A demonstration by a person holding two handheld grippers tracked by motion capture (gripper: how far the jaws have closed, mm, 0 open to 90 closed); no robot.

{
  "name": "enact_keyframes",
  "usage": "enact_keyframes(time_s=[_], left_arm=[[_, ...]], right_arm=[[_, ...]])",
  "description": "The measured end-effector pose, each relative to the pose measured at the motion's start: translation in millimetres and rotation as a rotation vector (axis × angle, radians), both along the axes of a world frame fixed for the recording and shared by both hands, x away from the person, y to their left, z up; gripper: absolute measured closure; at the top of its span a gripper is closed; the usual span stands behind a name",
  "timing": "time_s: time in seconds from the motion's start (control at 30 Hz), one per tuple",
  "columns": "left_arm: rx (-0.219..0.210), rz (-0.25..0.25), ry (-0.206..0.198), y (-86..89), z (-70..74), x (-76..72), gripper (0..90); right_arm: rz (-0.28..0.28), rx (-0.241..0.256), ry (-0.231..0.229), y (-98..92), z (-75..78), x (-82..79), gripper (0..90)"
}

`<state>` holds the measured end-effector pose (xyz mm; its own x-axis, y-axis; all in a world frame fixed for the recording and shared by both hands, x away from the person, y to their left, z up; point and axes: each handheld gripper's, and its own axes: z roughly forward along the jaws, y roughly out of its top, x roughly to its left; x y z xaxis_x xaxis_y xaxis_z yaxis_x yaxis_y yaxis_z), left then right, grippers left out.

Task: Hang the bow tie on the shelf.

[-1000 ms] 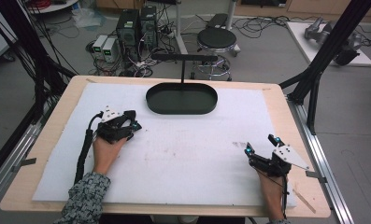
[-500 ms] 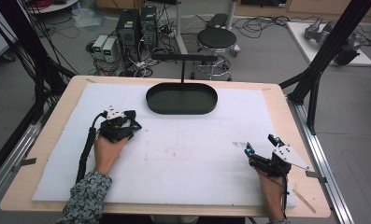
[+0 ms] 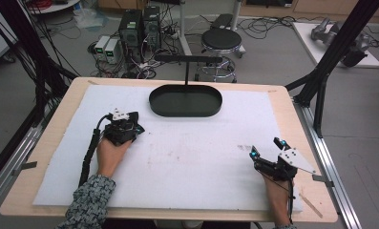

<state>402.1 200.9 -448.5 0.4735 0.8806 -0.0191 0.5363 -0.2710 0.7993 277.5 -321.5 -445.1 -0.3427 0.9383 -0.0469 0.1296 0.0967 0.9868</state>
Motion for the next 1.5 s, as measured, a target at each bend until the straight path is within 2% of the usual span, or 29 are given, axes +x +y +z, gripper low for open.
enact_keyframes(time_s=[0.13, 0.33, 0.4, 0.47, 0.5, 0.53, 0.57, 0.6, 0.67, 0.7, 0.73, 0.83, 0.93, 0.97, 1.03, 1.17, 1.27, 1.37, 1.5], left_arm=[[-0.01, 0.0, 0.012, 1.3, -0.2, 0.5, 69.1], [-0.033, -0.011, 0.003, 2.6, 0.1, -0.3, 81.8], [-0.035, -0.017, 0.003, 2.9, 1.0, -0.7, 83.5], [-0.047, -0.043, -0.021, 2.2, 5.0, -3.0, 84.0], [-0.047, -0.043, -0.021, 2.2, 5.0, -3.0, 84.1], [-0.059, -0.055, -0.026, 2.5, 6.5, -3.8, 84.1], [-0.091, -0.086, -0.032, 3.1, 12.2, -5.3, 84.2], [-0.091, -0.086, -0.032, 3.1, 12.2, -5.3, 84.3], [-0.117, -0.117, -0.037, 3.2, 18.3, -6.8, 84.3], [-0.151, -0.153, -0.042, 3.6, 24.2, -8.1, 84.3], [-0.151, -0.153, -0.042, 3.6, 24.2, -8.1, 84.3], [-0.187, -0.205, -0.045, 3.1, 33.2, -9.2, 84.3], [-0.181, -0.233, -0.03, 3.1, 39.4, -6.9, 84.3], [-0.202, -0.249, -0.028, 2.6, 45.8, -4.9, 84.3], [-0.215, -0.264, -0.024, 2.3, 49.0, -2.9, 84.3], [-0.213, -0.302, -0.01, -2.2, 57.6, 4.2, 84.2], [-0.231, -0.33, -0.006, -4.7, 65.2, 9.8, 84.3], [-0.218, -0.358, 0.003, -8.2, 73.5, 17.0, 84.3], [-0.229, -0.388, 0.001, -11.5, 85.9, 27.6, 84.2]], right_arm=[[-0.001, 0.0, 0.0, -0.1, 0.0, -0.2, 10.6], [0.0, 0.0, 0.002, -0.2, 0.0, -0.5, 10.7], [0.0, 0.0, 0.0, -0.3, 0.0, -0.3, 10.7], [0.001, 0.002, 0.0, -0.2, 0.0, -0.3, 10.7], [0.001, 0.002, 0.0, -0.2, 0.0, -0.3, 10.6], [0.001, 0.002, 0.0, -0.2, 0.0, -0.3, 10.6], [-0.001, 0.004, 0.0, -0.4, 0.0, -0.2, 10.7], [-0.001, 0.004, 0.0, -0.4, 0.0, -0.2, 10.7], [0.0, 0.006, 0.001, -0.6, -0.1, -0.1, 10.7], [-0.001, 0.004, -0.001, -0.7, -0.1, 0.0, 10.6], [-0.001, 0.006, 0.001, -0.6, -0.1, -0.1, 10.7], [0.001, 0.008, 0.003, -0.7, -0.1, -0.2, 10.7], [0.004, 0.013, -0.002, -0.8, -0.1, -0.3, 10.6], [0.002, 0.015, 0.004, -1.1, -0.2, -0.7, 10.7], [0.002, 0.016, 0.003, -1.3, -0.2, -0.5, 10.7], [0.002, 0.015, 0.004, -1.4, -0.3, -0.4, 10.6], [0.001, 0.012, 0.005, -1.1, -0.3, -0.4, 10.6], [0.001, 0.014, 0.006, -1.0, -0.3, -0.8, 10.7], [-0.002, 0.016, 0.006, -1.2, -0.4, -1.2, 10.7]])
